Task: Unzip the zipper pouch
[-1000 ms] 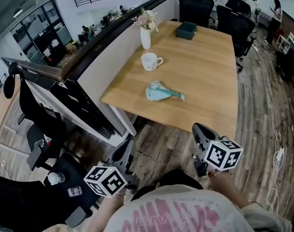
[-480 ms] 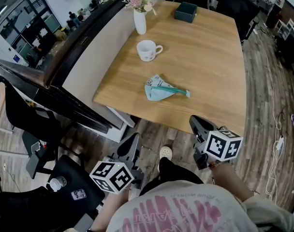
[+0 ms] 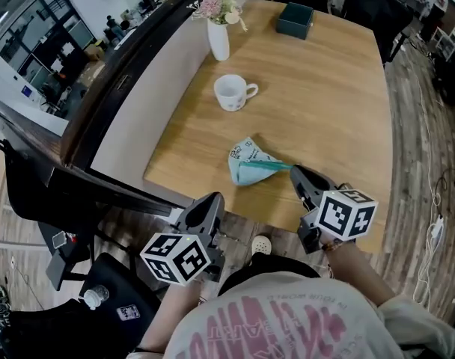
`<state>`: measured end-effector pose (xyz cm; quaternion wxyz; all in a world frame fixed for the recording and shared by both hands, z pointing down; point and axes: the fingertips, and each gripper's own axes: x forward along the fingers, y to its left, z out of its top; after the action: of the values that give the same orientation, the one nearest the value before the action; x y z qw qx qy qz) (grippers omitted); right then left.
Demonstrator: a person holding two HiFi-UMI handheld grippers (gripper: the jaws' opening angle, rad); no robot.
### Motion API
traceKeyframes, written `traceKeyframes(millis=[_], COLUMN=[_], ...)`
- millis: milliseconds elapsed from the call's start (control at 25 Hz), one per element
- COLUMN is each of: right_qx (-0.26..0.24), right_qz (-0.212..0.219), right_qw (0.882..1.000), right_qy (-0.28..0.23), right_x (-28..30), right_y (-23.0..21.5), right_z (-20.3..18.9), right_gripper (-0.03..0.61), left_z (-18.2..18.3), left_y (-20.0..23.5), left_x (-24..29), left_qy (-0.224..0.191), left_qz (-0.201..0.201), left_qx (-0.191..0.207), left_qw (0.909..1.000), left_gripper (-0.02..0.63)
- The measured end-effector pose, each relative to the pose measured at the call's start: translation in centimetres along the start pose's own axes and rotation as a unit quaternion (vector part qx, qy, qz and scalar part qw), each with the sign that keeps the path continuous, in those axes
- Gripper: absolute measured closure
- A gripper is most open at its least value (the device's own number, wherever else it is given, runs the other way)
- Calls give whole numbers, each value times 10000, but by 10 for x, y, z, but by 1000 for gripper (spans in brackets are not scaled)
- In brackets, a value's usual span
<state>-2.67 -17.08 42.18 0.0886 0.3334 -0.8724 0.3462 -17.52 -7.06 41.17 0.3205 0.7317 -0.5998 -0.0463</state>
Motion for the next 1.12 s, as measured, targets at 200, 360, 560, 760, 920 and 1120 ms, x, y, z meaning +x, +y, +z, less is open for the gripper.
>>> traceKeyframes(millis=[200,360,560,760,920,1120], right_qx=[49,98,149,248,303,290], right_qz=[-23,-39,-102,-120,-121,-152], right_qw=[10000,9999,9998,9996,9994,9994], right_qy=[0,-20,-43,-76,-71,-108], right_x=[18,26,30,31,30,28], right_y=[-16,-30,-42,-49,-50,-53], right_z=[15,25,32,34,34,33], right_gripper=[581,581,581,581,581,581], left_z=[-4,-19,-30,-46,-56,-65], left_y=[9,15,13,21,28,25], left_x=[34,67,100,123,132,137], left_qy=[341,842,1278,1702,1907,1965], left_qz=[-67,-180,-286,-78,99,172], left_qx=[63,281,802,1312,1522,2108], left_qw=[9994,9959,9881,9766,9697,9574], left_gripper=[543,432,350,394,440,466])
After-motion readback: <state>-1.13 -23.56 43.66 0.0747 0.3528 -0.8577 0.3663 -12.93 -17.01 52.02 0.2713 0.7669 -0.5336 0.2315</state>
